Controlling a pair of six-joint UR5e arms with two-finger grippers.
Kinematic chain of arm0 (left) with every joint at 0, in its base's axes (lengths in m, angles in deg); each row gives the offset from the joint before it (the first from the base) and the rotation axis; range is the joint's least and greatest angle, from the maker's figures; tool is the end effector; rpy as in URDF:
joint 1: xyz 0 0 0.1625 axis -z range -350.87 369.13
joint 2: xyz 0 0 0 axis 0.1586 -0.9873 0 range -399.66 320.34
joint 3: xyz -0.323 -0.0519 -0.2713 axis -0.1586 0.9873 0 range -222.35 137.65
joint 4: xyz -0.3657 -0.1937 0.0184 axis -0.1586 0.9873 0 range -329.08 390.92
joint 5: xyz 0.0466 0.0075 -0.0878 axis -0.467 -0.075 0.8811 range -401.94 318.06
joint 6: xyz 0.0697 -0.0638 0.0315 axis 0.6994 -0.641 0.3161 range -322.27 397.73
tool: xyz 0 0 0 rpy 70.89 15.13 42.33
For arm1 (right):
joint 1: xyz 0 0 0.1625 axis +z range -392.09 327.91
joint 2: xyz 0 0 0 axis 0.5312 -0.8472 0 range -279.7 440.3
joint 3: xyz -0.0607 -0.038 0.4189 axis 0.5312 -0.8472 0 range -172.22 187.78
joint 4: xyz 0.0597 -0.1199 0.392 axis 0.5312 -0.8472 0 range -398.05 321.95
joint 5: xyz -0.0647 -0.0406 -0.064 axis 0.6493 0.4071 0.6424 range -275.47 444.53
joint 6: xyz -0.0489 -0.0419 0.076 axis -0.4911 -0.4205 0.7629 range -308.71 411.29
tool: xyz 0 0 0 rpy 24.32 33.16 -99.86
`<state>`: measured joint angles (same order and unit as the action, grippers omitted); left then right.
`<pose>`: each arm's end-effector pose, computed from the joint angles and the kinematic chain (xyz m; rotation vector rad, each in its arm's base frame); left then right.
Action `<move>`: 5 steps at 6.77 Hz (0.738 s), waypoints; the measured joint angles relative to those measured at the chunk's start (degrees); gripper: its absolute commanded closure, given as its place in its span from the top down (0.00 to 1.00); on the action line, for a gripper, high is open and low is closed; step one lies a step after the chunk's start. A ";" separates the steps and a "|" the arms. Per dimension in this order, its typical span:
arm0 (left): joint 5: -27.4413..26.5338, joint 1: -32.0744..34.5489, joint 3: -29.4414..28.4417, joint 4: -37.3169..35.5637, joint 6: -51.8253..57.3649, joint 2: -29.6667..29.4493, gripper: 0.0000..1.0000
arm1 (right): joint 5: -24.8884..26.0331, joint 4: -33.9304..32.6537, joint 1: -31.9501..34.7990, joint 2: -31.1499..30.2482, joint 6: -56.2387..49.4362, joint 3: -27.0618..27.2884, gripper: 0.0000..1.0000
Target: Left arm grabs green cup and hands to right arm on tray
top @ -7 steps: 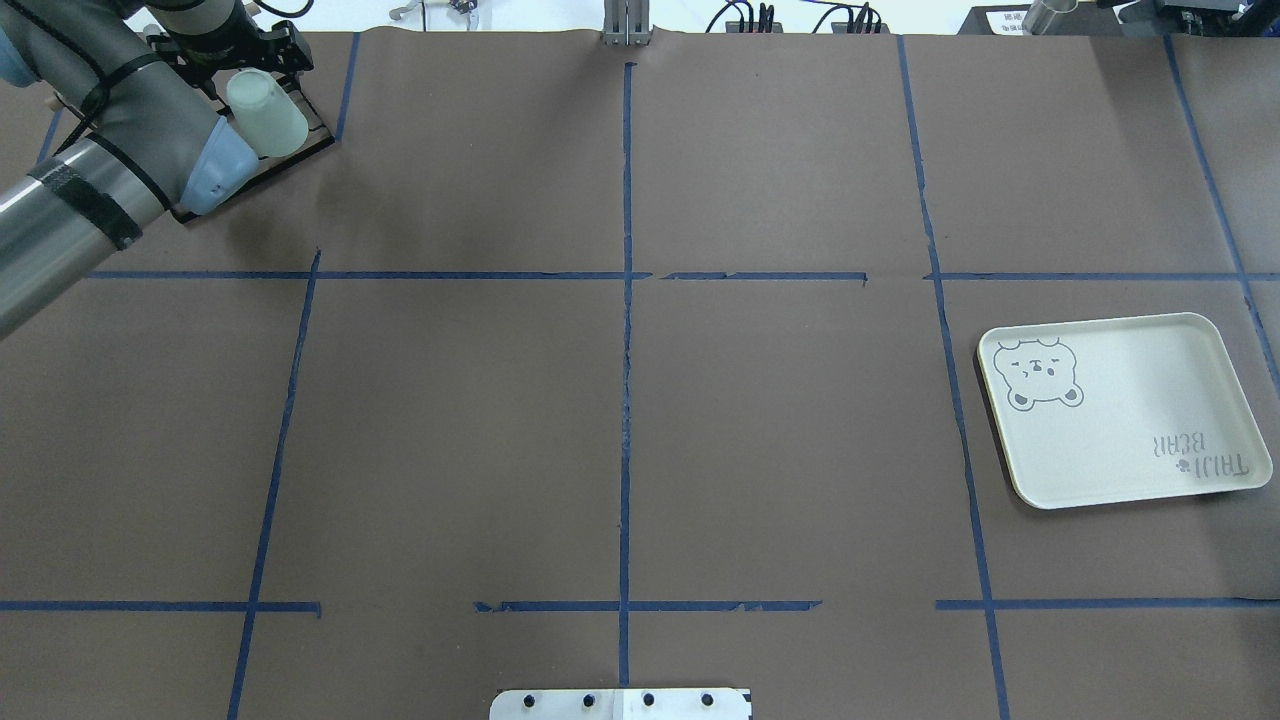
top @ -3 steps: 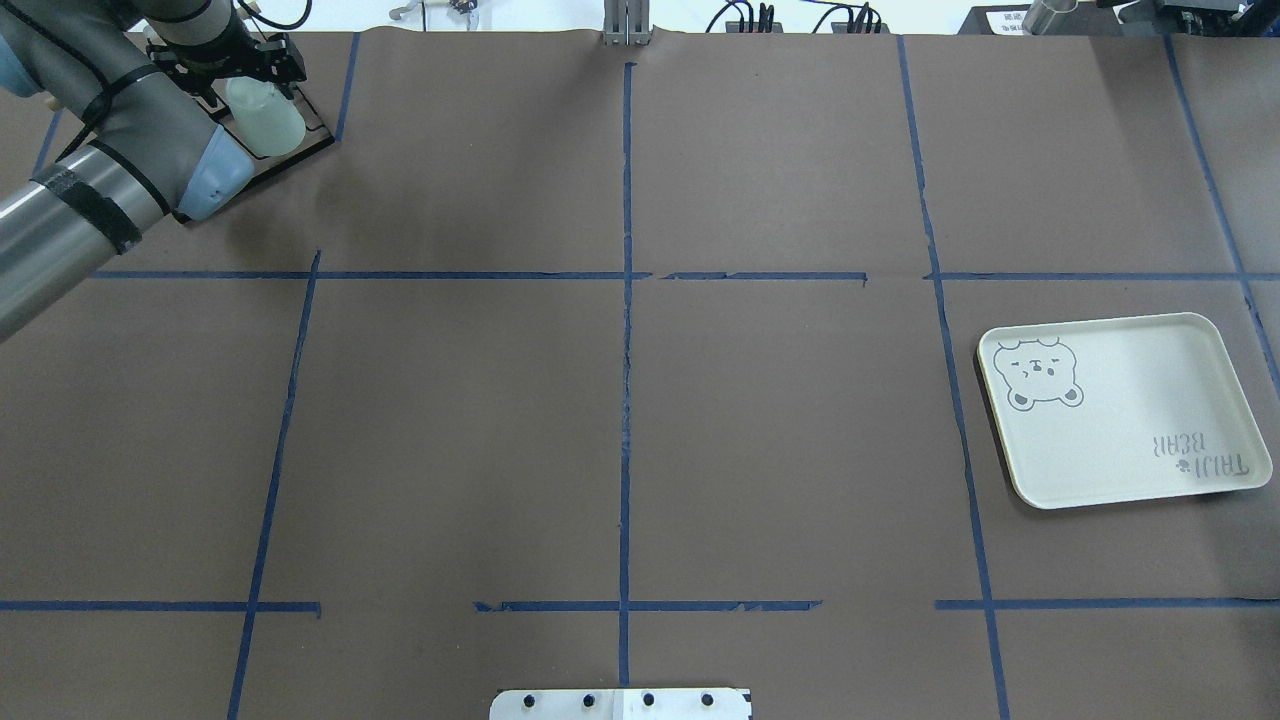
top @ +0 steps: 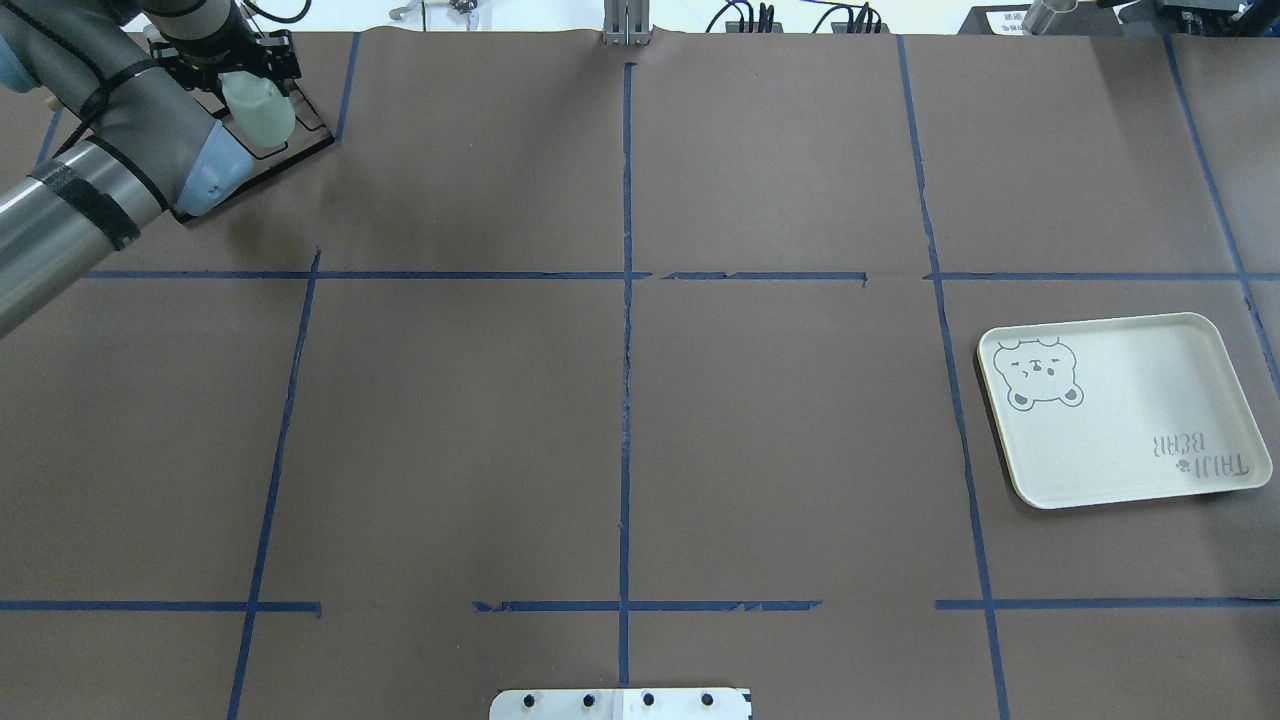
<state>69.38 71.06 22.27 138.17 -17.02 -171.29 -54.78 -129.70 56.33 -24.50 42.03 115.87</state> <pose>0.2876 -0.7456 0.3928 0.1953 0.6563 -0.3388 0.0471 -0.3859 0.6130 0.0844 -0.8581 -0.1896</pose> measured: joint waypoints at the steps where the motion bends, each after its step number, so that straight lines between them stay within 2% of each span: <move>1: 1.06 1.23 2.59 -0.82 0.17 0.26 0.00 | 0.00 -0.03 0.00 0.02 0.02 -0.04 1.00; 3: 3.50 3.86 10.49 -4.66 0.43 2.24 0.00 | 0.00 -0.10 0.00 0.03 0.03 -0.19 1.00; 5: 4.47 4.73 21.19 -11.61 0.49 4.63 0.00 | -0.08 -0.01 -0.13 0.19 -0.01 -0.19 1.00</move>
<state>73.85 75.79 43.45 126.56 -16.53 -166.66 -54.86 -129.71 56.20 -24.31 42.02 115.69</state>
